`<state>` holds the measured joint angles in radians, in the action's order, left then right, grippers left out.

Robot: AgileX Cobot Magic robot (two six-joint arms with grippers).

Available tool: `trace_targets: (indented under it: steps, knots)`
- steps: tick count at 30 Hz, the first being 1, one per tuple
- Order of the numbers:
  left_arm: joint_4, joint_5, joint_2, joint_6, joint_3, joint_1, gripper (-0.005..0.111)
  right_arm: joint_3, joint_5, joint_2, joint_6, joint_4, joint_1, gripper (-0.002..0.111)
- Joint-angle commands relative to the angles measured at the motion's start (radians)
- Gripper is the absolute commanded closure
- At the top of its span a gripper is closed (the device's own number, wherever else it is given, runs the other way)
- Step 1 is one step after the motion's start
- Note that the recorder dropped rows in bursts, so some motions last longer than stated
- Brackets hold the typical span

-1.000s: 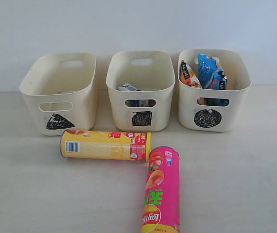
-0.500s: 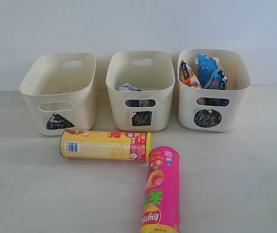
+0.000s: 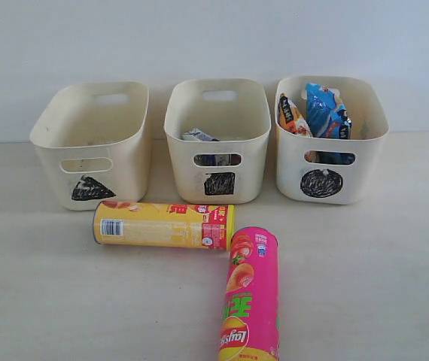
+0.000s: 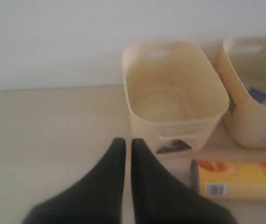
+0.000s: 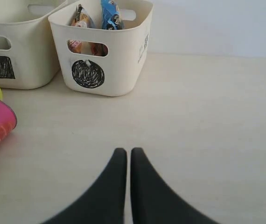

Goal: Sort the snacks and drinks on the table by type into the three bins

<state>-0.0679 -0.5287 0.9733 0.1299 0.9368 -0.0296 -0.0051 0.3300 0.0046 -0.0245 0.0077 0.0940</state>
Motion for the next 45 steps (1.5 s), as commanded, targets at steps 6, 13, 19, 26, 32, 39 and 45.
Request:
trace_targets:
  steps: [6, 13, 19, 26, 32, 39, 45]
  knots:
    - [-0.082, -0.096, 0.184, 0.108, 0.042, -0.289, 0.103, 0.005, -0.008, -0.005, -0.001, 0.005, -0.004, 0.108]
    - [-0.082, -0.099, 0.325, 0.038, 0.049, -0.473, 0.103, 0.005, -0.008, -0.005, -0.001, 0.005, -0.004, 0.108]
    - [-0.082, -0.122, 0.455, -0.012, 0.131, -0.63, 0.103, 0.005, -0.008, -0.005, -0.001, 0.005, -0.004, 0.108]
    - [-0.062, -0.189, 0.637, -0.04, 0.263, -0.749, 0.103, 0.005, -0.008, -0.005, -0.001, 0.005, -0.004, 0.108]
    - [-0.045, -0.27, 0.765, -0.054, 0.372, -0.791, 0.084, 0.005, -0.008, -0.005, -0.001, 0.005, -0.004, 0.108]
    - [-0.094, -0.283, 0.858, -0.029, 0.424, -0.8, 0.001, 0.005, -0.008, -0.005, -0.001, 0.005, -0.004, 0.108]
    - [-0.094, -0.229, 0.948, -0.107, 0.424, -0.8, 0.001, 0.005, -0.008, -0.005, -0.001, 0.005, -0.004, 0.108]
